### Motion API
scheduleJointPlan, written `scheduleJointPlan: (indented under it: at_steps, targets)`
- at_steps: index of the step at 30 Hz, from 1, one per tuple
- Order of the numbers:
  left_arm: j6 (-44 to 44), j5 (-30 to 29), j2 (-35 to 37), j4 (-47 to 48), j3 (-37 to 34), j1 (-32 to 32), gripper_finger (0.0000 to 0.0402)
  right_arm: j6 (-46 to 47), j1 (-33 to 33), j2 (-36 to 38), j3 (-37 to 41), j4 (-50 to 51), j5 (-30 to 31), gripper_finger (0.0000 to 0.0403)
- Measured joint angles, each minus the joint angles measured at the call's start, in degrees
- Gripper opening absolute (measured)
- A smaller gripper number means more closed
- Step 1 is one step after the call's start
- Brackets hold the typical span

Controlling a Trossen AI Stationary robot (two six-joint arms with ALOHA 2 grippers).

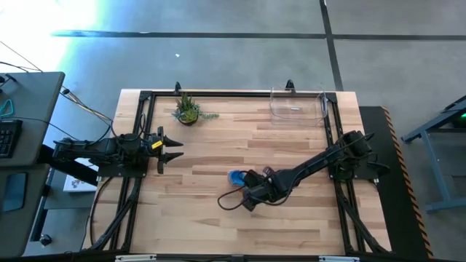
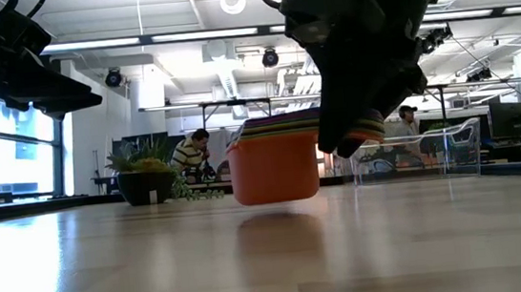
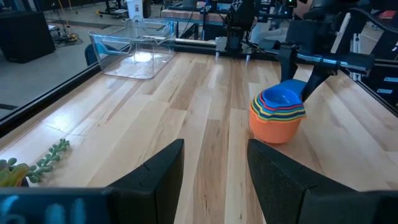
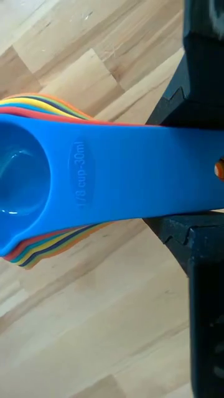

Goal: Nest measuring cups in basket
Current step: Put the stacked measuring cups into the transparent bin

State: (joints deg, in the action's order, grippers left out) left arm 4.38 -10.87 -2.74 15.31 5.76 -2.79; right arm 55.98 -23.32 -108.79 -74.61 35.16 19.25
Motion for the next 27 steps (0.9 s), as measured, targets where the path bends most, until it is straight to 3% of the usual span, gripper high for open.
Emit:
scheduleJointPlan:
  at_steps: [27]
  targets:
    - [-0.02,0.00,0.02,-0.02,-0.02,0.01,0.0168,11.20,5.39,1.43,0.00,3.25,5.85,0.0128]
